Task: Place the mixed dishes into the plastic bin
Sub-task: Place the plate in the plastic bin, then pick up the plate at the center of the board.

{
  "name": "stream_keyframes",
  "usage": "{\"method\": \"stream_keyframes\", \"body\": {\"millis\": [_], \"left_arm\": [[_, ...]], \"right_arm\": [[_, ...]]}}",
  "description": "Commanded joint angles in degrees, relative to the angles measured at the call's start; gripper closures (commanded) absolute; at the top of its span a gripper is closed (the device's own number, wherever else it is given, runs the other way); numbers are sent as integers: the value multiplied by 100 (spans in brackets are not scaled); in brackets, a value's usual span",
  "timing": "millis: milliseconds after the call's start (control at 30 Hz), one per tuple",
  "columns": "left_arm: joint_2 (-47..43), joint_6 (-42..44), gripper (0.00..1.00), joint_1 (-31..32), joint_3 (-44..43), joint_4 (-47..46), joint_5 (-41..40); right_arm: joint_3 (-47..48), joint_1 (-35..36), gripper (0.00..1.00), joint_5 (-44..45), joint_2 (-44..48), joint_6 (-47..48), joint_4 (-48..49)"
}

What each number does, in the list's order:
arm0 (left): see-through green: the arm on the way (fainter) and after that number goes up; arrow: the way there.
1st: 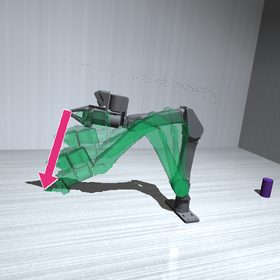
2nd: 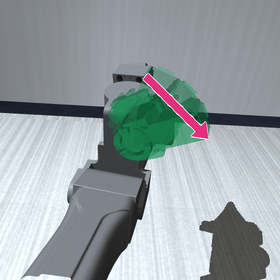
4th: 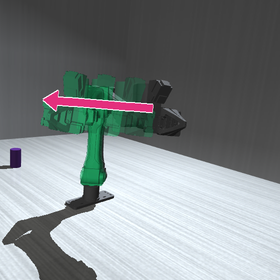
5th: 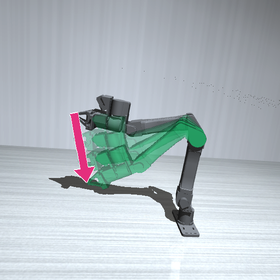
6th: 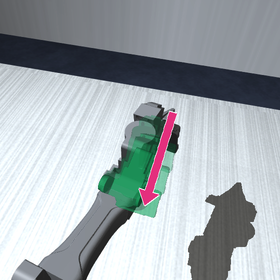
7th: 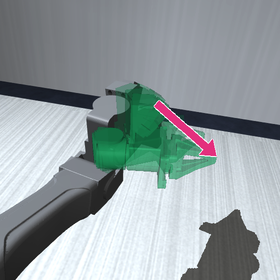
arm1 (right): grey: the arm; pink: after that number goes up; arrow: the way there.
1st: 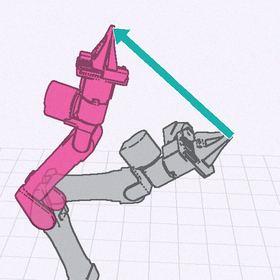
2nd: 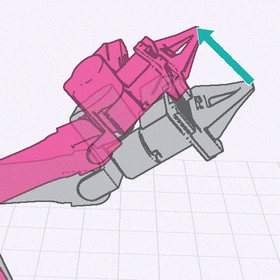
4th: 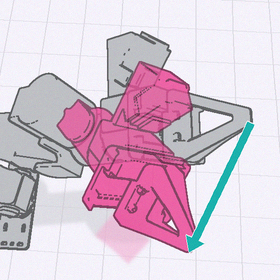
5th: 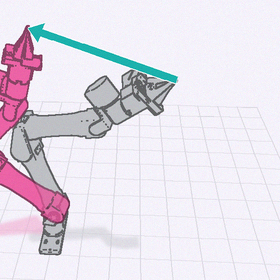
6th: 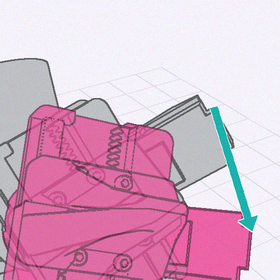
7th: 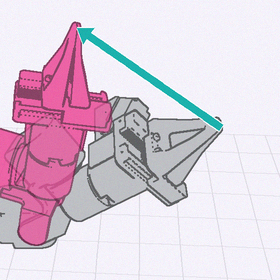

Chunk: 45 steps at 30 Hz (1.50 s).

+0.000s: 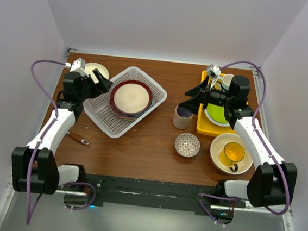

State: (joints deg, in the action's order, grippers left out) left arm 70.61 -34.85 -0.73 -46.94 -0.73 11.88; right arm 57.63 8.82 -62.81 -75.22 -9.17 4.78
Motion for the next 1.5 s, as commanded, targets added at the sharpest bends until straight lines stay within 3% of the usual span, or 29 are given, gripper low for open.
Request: {"method": "stream_keyframes", "body": {"millis": [0, 167, 733, 1467], "left_arm": [[-389, 417, 7, -15, -325, 29, -265], [-627, 619, 0, -32, -421, 293, -493], [-979, 752, 0, -445, -571, 495, -292], [-496, 453, 0, -841, -905, 249, -107]], "right_arm": [[-6, -56, 2, -170, 218, -6, 208], [-6, -65, 2, -162, 218, 20, 182], [21, -108, 2, -197, 236, 82, 120], [21, -161, 2, -258, 254, 91, 111]]}}
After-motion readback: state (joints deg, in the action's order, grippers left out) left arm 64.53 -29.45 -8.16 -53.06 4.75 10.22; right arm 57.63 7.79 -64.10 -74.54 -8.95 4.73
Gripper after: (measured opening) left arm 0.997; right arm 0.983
